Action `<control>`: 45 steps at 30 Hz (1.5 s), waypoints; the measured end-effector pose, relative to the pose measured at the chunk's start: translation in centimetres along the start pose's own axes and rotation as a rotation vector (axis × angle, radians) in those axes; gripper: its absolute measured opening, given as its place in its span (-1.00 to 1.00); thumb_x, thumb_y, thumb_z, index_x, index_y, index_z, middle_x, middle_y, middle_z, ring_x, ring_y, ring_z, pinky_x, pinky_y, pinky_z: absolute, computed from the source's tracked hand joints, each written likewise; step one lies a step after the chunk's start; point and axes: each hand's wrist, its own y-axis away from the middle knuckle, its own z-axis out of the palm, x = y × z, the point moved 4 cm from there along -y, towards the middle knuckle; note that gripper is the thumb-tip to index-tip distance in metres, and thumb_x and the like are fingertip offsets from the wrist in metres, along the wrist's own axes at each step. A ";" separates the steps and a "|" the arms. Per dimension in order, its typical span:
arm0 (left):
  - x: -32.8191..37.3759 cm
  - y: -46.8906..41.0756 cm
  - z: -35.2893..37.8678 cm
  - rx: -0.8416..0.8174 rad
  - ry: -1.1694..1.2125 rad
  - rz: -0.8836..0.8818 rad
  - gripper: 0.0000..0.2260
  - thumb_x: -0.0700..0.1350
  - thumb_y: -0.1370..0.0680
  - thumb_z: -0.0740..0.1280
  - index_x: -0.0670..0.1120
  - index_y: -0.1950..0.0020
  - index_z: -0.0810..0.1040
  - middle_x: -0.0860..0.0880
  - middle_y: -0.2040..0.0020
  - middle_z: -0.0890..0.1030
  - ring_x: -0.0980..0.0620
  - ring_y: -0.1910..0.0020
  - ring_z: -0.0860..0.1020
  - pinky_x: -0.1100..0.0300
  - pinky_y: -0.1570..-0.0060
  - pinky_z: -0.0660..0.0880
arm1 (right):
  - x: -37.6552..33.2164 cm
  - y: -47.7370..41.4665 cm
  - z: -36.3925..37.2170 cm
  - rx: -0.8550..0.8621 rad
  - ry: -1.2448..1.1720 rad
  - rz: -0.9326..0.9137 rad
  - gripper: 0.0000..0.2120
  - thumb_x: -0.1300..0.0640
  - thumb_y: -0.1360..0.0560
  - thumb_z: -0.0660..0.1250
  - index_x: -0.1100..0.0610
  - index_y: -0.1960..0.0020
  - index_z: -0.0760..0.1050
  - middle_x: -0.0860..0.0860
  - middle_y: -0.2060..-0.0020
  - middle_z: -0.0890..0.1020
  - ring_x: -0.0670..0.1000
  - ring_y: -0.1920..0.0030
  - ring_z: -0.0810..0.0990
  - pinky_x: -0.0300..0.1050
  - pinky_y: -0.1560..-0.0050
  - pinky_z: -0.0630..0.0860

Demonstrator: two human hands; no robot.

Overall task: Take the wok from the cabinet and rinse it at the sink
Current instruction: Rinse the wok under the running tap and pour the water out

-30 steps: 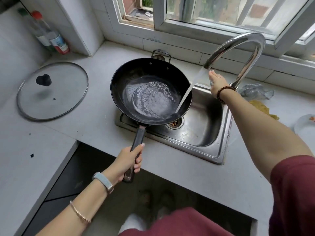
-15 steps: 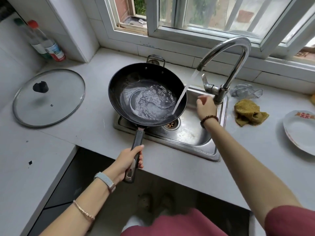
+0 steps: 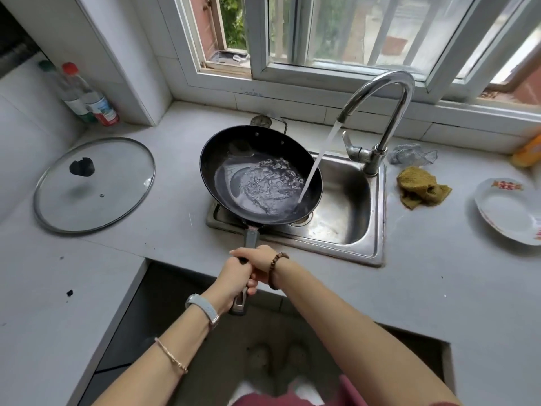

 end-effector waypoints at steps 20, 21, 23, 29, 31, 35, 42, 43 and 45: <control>-2.6 2.9 -2.5 -0.076 0.012 0.026 -0.81 -0.27 -0.61 0.05 -0.18 0.12 0.40 -0.03 0.48 0.33 0.14 0.60 0.29 0.30 0.63 0.27 | 3.2 1.4 3.6 0.135 0.001 -0.020 -0.70 0.04 -0.40 0.40 0.25 0.09 0.42 0.11 0.51 0.36 0.05 0.62 0.34 -0.11 0.56 0.44; -2.8 3.0 -2.5 -0.084 0.012 0.030 -0.81 -0.27 -0.61 0.05 -0.18 0.13 0.40 -0.02 0.48 0.32 0.14 0.60 0.29 0.30 0.63 0.27 | 3.4 1.7 3.7 0.150 -0.001 -0.016 -0.71 0.05 -0.41 0.40 0.25 0.09 0.42 0.11 0.52 0.36 0.05 0.62 0.33 -0.12 0.57 0.44; -3.1 3.1 -2.4 -0.105 0.011 0.043 -0.79 -0.26 -0.62 0.05 -0.16 0.18 0.38 -0.01 0.49 0.32 0.13 0.59 0.28 0.29 0.62 0.26 | 3.7 2.2 3.7 0.180 -0.007 -0.018 -0.73 0.06 -0.44 0.39 0.25 0.12 0.41 0.11 0.53 0.33 0.04 0.63 0.32 -0.14 0.60 0.43; -4.0 3.3 -2.4 -0.188 0.004 0.089 -0.79 -0.21 -0.62 0.08 -0.18 0.14 0.44 0.01 0.52 0.33 0.13 0.59 0.29 0.28 0.61 0.28 | 4.8 3.3 3.8 0.222 -0.037 -0.099 -0.69 0.00 -0.51 0.35 0.27 -0.01 0.47 0.08 0.55 0.32 0.03 0.65 0.36 -0.16 0.60 0.45; -4.3 3.3 -2.5 -0.217 -0.025 0.110 -0.80 -0.17 -0.63 0.09 -0.21 0.02 0.47 0.01 0.53 0.37 0.10 0.59 0.32 0.25 0.59 0.32 | 5.2 3.7 3.7 0.220 -0.081 -0.132 -0.71 0.00 -0.57 0.28 0.26 -0.03 0.46 0.08 0.54 0.29 0.01 0.68 0.34 -0.20 0.63 0.43; -4.5 3.9 -2.4 -0.232 -0.051 0.141 -0.76 -0.10 -0.63 0.12 -0.16 -0.05 0.55 -0.03 0.41 0.58 0.01 0.45 0.55 0.18 0.43 0.53 | 6.5 4.4 3.2 0.294 -0.115 -0.165 -0.66 -0.07 -0.62 0.12 0.18 0.12 0.42 -0.01 0.63 0.31 -0.05 0.67 0.31 -0.30 0.57 0.32; -5.1 4.0 -0.5 -0.239 -0.043 0.115 -0.66 0.07 -0.62 0.17 -0.13 0.21 0.49 -0.07 0.32 0.57 0.07 0.37 0.57 0.19 0.29 0.48 | 10.7 5.5 3.0 0.461 -0.146 -0.143 -0.34 -0.42 -0.44 0.13 0.16 -0.16 0.33 0.07 0.02 0.62 0.04 0.01 0.63 0.02 -0.10 0.57; -5.3 4.0 -0.3 -0.236 -0.045 0.105 -0.67 0.08 -0.62 0.17 -0.12 0.21 0.48 -0.05 0.34 0.55 0.09 0.40 0.55 0.20 0.31 0.46 | 10.8 5.7 3.0 0.466 -0.152 -0.149 -0.29 -0.45 -0.43 0.10 0.18 -0.18 0.35 0.08 0.02 0.63 0.04 0.02 0.63 0.01 -0.07 0.58; -5.7 4.3 0.0 -0.232 -0.054 0.099 -0.68 0.09 -0.62 0.15 -0.11 0.19 0.46 -0.04 0.33 0.53 0.08 0.43 0.51 0.20 0.36 0.42 | 10.6 6.0 3.5 0.431 -0.166 -0.146 -0.15 -0.54 -0.32 0.02 0.15 -0.20 0.46 0.09 0.02 0.65 0.08 0.06 0.66 0.06 0.00 0.62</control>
